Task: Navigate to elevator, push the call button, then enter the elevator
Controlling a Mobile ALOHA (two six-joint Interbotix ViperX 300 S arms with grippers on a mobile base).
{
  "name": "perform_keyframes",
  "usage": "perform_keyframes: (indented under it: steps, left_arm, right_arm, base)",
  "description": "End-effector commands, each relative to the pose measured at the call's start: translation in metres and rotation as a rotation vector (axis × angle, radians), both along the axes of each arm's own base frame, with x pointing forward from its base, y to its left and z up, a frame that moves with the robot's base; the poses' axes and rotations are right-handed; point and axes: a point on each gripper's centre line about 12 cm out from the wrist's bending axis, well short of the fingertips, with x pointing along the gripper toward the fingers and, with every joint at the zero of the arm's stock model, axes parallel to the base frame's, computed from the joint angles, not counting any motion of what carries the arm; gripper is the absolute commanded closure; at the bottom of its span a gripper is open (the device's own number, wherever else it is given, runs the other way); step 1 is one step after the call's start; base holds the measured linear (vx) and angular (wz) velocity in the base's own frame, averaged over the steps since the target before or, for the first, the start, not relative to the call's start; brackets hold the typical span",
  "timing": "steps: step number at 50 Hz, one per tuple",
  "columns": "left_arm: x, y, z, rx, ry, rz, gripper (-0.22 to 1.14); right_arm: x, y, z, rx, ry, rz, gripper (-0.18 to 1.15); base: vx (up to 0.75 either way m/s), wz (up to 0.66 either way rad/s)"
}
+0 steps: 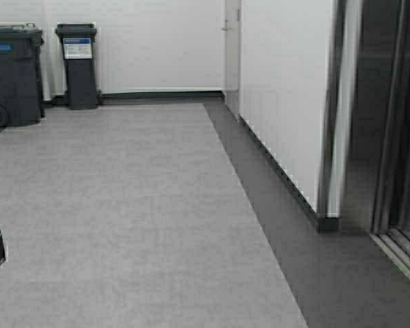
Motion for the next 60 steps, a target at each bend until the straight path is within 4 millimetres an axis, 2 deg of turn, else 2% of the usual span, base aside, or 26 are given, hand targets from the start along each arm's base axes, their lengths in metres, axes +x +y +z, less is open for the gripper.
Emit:
perform_keyframes:
  steps: [1,11,22,34,43,51,60]
  left_arm:
    - [0.002,0.000,0.006,0.001,-0.014,-0.001,0.90]
    - [0.002,0.000,0.001,-0.003,0.000,-0.001,0.90]
    - [0.004,0.000,0.008,-0.003,-0.015,-0.001,0.90]
    - [0.005,0.000,-0.001,0.011,0.011,0.000,0.90]
    - [0.010,0.000,-0.004,0.014,0.038,0.000,0.90]
    - [0.012,0.000,-0.003,0.014,0.041,0.000,0.90]
    - [0.011,0.000,-0.007,0.013,0.051,0.000,0.90]
  right_arm:
    - [-0.002,-0.004,0.015,0.021,-0.044,-0.008,0.91]
    - [-0.002,-0.003,0.014,0.040,-0.059,-0.004,0.91]
    - [-0.001,-0.002,0.022,0.053,-0.081,-0.003,0.91]
    - [0.000,-0.001,0.028,0.062,-0.097,-0.001,0.91]
    - [-0.002,-0.002,0.014,0.050,-0.076,0.002,0.91]
    - [-0.002,-0.001,0.015,0.059,-0.084,0.003,0.91]
    - [-0.005,-0.002,0.004,0.052,-0.062,0.002,0.91]
  base:
    - [0.47,0.06]
    - [0.52,0.04]
    - [0.53,0.06]
    - [0.60,0.04]
    - [0.66,0.02]
    - [0.66,-0.16]
    - [0.66,-0.33]
